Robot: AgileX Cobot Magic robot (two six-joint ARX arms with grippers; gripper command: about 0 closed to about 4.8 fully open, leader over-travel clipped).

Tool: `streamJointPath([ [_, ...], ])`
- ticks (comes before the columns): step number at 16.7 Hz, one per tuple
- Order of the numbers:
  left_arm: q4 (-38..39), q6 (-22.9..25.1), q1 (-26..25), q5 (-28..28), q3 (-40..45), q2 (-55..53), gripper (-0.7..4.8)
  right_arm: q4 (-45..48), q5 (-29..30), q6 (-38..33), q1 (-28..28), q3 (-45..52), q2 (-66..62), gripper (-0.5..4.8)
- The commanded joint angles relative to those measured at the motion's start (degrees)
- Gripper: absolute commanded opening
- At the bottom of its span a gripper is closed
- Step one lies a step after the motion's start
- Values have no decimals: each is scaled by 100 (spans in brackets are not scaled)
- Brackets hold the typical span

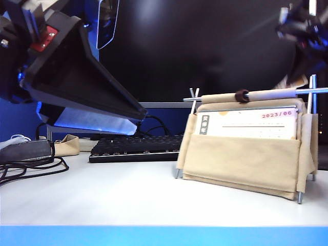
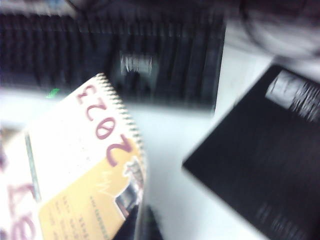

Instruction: Turn one page of the calendar.

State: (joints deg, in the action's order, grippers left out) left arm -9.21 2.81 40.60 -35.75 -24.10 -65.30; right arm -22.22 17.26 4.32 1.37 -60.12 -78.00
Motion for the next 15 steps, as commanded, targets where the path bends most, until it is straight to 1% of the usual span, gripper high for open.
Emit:
streamJointPath([
  [1, -74, 17, 0, -2, -13, 11, 247, 166, 24, -7, 2, 468, 7, 181],
  [3, -74, 15, 0, -4, -13, 11, 247, 516, 33, -101, -17, 879, 15, 181],
  [5, -74, 15, 0, 0, -13, 11, 247, 761, 92, -271, -15, 1032, 109, 180],
  [9, -136, 17, -2, 131, -24, 11, 247, 929, 96, -437, 15, 1021, 1073, 180],
  [11, -262, 15, -2, 153, -24, 11, 247, 715, 74, -450, 11, 1023, 1947, 180],
  [14, -374, 15, -2, 153, -24, 11, 247, 83, 9, -437, 0, 1027, 2345, 180],
  [15, -378, 15, -2, 151, -24, 11, 247, -212, 627, -446, 26, 1029, 2376, 180],
])
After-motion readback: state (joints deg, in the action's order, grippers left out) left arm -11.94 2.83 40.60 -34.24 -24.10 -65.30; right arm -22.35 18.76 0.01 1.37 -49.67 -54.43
